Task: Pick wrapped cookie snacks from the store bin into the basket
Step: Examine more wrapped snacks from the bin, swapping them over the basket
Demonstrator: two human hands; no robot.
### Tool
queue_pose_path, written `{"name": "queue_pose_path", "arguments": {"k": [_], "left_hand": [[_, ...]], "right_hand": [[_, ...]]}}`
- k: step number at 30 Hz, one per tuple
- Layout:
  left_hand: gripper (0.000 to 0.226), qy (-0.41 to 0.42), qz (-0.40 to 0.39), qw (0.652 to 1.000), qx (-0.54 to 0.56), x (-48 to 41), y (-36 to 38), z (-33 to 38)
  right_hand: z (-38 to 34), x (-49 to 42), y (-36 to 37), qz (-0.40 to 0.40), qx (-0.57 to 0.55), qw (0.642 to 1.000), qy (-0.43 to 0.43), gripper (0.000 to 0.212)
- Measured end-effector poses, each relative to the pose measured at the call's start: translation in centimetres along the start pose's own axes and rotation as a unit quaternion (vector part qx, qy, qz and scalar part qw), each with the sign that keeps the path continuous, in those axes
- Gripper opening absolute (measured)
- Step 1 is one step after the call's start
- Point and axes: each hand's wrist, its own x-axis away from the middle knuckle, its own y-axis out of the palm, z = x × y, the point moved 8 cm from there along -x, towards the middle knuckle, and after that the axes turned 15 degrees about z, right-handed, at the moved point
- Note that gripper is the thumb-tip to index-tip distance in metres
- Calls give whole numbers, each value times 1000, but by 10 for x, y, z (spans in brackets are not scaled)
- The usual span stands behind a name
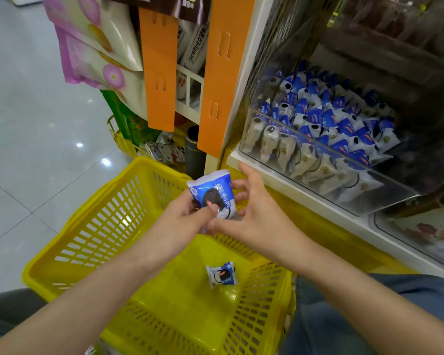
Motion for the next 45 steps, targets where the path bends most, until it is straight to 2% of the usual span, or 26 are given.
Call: {"name": "queue_pose_path", "arguments": {"k": [1,3,6,7,10,12,16,20,23,26,31,33,41,45], "left_hand": [[29,2,5,1000,8,-1,-3,2],[30,23,-5,1000,4,-2,-5,7],[26,51,-32,998,-9,-1,-1,14],[24,53,-33,998,-3,-2,0,16],[29,42,-28,999,18,-6,6,23],[24,48,-25,998,17,-10,9,31],[20,79,-20,997,5,-16,14,47],[24,77,-6,997,28,-22,17,57],[26,78,-2,996,48,-26,23,62],[25,77,2,995,62,-30,28,65],[20,78,4,995,55,-40,29,66],[19,78,10,996,50,-45,26,67],[19,58,17,997,37,-48,23,62],[21,56,11,998,20,-41,24,59]], "right_hand": [[2,-3,0,-16,-26,999,34,92],[2,-9,-4,-39,-62,995,73,63],[-3,-15,-17,-26,-73,995,66,13],[-5,-17,-20,-15,-65,996,55,6],[-12,-23,-29,31,-67,996,43,5],[-19,-27,-38,78,-68,994,23,13],[-39,-32,-57,139,-102,984,-37,5],[-59,-45,-98,251,-24,957,-145,11],[-61,-76,-125,304,65,936,-168,18],[-49,-121,-134,280,180,932,-145,29],[-27,-168,-126,127,333,928,-110,36],[-25,-174,-125,101,356,923,-106,35],[-15,-192,-124,124,384,915,-26,41],[-12,-194,-124,153,361,920,-10,35]]}}
